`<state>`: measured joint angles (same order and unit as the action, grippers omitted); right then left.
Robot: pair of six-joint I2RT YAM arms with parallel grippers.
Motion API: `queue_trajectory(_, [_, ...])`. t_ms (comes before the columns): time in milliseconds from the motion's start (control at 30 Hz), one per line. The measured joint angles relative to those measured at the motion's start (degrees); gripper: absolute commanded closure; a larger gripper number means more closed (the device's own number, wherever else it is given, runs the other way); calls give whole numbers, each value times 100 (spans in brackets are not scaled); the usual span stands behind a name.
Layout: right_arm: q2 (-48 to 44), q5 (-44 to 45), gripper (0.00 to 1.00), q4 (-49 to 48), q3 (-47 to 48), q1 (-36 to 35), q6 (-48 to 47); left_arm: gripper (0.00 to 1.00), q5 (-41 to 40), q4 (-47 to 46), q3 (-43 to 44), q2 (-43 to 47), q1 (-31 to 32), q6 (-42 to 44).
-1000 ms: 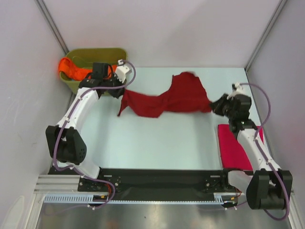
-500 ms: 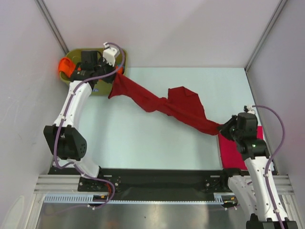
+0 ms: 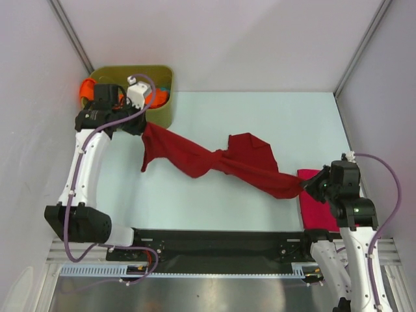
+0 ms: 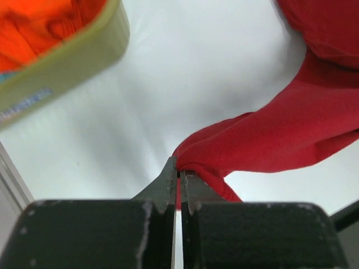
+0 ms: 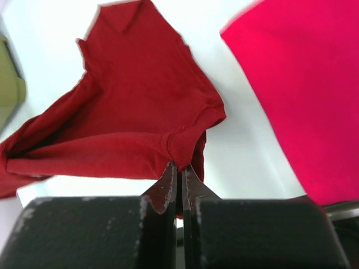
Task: Fold and stack the t-shirts
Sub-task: Flatten the tshirt out
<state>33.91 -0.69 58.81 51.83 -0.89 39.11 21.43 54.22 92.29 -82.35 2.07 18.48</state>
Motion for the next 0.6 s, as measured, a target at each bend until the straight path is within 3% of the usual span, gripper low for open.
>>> queue_trajectory(133, [-4,-271,100,-313,-1008,-9,181,100,-33,-269,-839,175,-76,57])
queue_trajectory(267, [505,-343,98,-669,-1696,-107,192,100,-210,-782,-964,-750,-59,48])
queue_trajectory(300, [723,-330,90,-763,-1716,-164,177,93,-293,-940,-868,-1104,-50,37])
queue_trajectory(333, [898,-315,64,-890,-1716,-223,155,82,-348,-1084,-791,-1373,-37,11])
queue_trajectory(367, [1014,-284,51,-1027,-1716,-280,160,56,-437,-1200,-664,-1696,-15,4])
queue_trajectory(433, [1117,-136,26,-1172,-1700,-417,131,39,-649,-1427,-417,-2177,37,-26])
queue_trajectory(467, [1150,-22,25,-1211,-1670,-498,116,31,-750,-1537,-330,-2319,68,-31])
queue_trajectory(600, [1360,538,27,-1331,-1226,-907,-76,27,-1005,-1843,-195,-2280,284,28])
